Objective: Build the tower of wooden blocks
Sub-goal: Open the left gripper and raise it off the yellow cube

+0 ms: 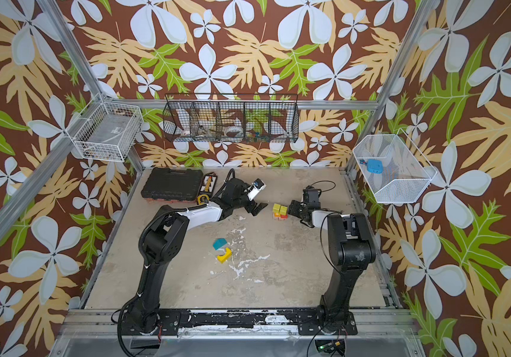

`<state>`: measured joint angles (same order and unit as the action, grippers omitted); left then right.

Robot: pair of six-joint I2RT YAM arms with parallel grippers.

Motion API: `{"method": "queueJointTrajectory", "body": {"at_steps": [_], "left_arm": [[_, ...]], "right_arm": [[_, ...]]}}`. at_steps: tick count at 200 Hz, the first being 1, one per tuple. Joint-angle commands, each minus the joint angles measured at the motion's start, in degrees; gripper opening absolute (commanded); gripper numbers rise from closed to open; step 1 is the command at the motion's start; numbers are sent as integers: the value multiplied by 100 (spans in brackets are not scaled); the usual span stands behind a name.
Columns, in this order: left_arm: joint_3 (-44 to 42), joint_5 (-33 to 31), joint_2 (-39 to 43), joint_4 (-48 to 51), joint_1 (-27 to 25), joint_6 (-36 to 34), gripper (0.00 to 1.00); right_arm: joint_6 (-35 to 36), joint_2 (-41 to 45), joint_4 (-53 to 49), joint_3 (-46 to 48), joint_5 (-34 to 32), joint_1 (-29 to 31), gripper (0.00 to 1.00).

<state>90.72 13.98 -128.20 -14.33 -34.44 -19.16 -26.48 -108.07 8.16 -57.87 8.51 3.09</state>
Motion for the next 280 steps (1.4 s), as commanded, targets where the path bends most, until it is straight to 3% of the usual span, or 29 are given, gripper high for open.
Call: {"method": "queueJointTrajectory", "body": {"at_steps": [1,109,280], "left_arm": [[315,41,-212,297,-4,133,100],[1058,44,-770,579,-98,178,100],[1097,233,-636,719,-221,71,100]], "right_arm": [[46,12,-96,-6,-53,14,69],[34,289,-100,302,-135,30,68],[169,61,-236,49,70,109,68]]}}
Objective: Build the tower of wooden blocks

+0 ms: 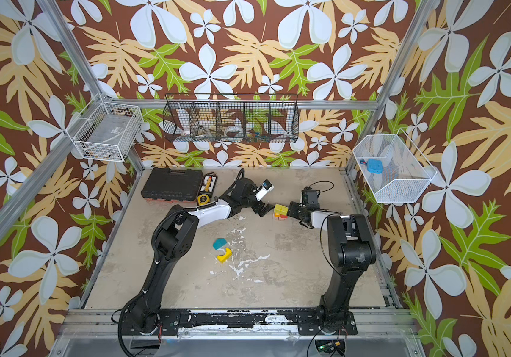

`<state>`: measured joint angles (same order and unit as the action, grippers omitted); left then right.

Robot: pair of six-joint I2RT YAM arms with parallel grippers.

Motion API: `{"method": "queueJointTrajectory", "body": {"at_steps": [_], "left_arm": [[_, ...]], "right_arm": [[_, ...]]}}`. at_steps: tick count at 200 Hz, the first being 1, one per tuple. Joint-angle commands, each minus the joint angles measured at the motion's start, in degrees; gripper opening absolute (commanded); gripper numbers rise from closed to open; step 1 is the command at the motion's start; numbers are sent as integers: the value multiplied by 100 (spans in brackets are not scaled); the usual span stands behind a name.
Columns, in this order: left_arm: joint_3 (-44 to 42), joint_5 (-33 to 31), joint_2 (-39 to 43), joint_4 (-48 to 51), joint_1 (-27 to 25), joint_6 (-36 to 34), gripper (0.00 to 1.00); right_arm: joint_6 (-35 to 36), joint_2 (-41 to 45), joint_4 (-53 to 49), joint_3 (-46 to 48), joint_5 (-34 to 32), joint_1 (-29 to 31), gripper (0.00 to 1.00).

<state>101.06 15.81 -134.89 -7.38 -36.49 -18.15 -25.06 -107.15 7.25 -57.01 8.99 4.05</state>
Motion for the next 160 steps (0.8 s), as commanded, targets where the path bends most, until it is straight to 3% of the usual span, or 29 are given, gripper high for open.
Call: {"method": "queueJointTrajectory", "body": {"at_steps": [1,160], "left_arm": [[63,47,33,25,-16,-30,100],[-89,18,139,26,-37,-44,100]], "right_arm": [[27,-28,-144,-37,23,10,67],[71,-60,-144,-75,96,37,67]]}}
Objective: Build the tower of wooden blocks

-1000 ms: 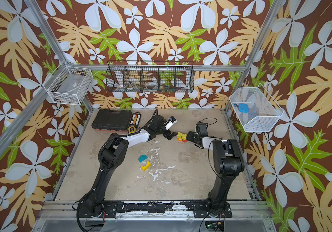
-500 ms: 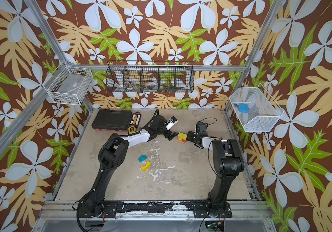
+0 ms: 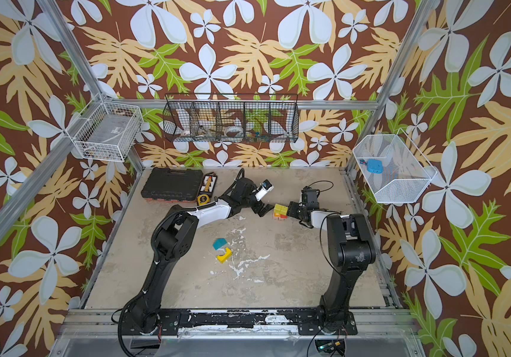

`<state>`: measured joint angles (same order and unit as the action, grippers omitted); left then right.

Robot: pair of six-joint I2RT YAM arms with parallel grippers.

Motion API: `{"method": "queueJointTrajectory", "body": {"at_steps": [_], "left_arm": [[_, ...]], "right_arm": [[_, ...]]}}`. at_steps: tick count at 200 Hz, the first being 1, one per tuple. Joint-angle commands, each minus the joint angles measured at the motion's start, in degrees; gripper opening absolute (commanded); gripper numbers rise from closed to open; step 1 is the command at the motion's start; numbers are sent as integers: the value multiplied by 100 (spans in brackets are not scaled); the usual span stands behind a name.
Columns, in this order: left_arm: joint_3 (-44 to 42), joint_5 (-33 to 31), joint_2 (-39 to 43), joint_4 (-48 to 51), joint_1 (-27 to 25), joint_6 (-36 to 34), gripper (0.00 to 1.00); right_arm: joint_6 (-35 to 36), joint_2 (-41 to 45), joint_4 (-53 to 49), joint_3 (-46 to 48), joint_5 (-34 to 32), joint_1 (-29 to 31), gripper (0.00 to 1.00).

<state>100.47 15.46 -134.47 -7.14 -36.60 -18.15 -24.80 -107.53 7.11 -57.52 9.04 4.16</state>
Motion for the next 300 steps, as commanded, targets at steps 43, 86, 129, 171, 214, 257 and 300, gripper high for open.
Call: {"method": "queueJointTrajectory", "body": {"at_steps": [43,86,129,171,214,257,300], "left_arm": [[-95,62,135,-21,-40,-57,100],[-121,62,150,-16,-37,-73,100],[-141,55,167,-18,-38,-74,100],[-141,53,194,-20,-49,-70,100],[-158,53,202,-12,-49,-83,100],[-241,47,253,-12,-56,-92,100],[-466,10,378,-165,-62,-95,100]], "right_arm": [[63,-15,-123,-6,105,32,67],[72,3,-98,4,120,41,68],[98,12,-87,5,140,59,68],[127,20,-68,19,159,85,67],[142,10,-95,-5,141,103,68],[98,37,-104,14,11,107,68],[-73,166,11,189,-55,-37,72]]}}
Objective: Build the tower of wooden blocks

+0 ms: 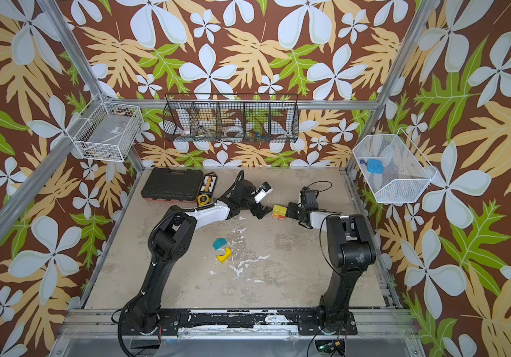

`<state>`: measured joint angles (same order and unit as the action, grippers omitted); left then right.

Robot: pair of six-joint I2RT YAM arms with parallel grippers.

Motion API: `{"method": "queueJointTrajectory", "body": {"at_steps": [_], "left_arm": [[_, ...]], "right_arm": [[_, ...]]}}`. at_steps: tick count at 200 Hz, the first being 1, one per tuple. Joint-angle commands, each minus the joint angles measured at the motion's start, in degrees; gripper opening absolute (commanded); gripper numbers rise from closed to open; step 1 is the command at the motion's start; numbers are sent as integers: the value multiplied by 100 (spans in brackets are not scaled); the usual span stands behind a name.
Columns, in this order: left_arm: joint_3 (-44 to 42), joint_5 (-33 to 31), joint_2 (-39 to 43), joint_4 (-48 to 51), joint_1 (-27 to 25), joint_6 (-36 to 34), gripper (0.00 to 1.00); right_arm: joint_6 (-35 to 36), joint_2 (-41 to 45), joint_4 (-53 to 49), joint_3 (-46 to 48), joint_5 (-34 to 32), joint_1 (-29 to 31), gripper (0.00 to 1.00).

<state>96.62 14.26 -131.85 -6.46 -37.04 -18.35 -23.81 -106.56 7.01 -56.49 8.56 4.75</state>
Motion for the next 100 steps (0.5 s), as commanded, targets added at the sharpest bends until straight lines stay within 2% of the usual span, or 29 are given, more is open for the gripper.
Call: {"method": "queueJointTrajectory", "body": {"at_steps": [1,25,100], "left_arm": [[-86,126,120,-233,-21,-78,100],[-98,86,138,-227,-21,-96,100],[-253,-63,299,-346,35,4,100]], "right_arm": [[-178,77,30,95,-1,-106,72],[-333,159,254,297,223,-323,72],[-361,370,448,508,159,-334,74]]}}
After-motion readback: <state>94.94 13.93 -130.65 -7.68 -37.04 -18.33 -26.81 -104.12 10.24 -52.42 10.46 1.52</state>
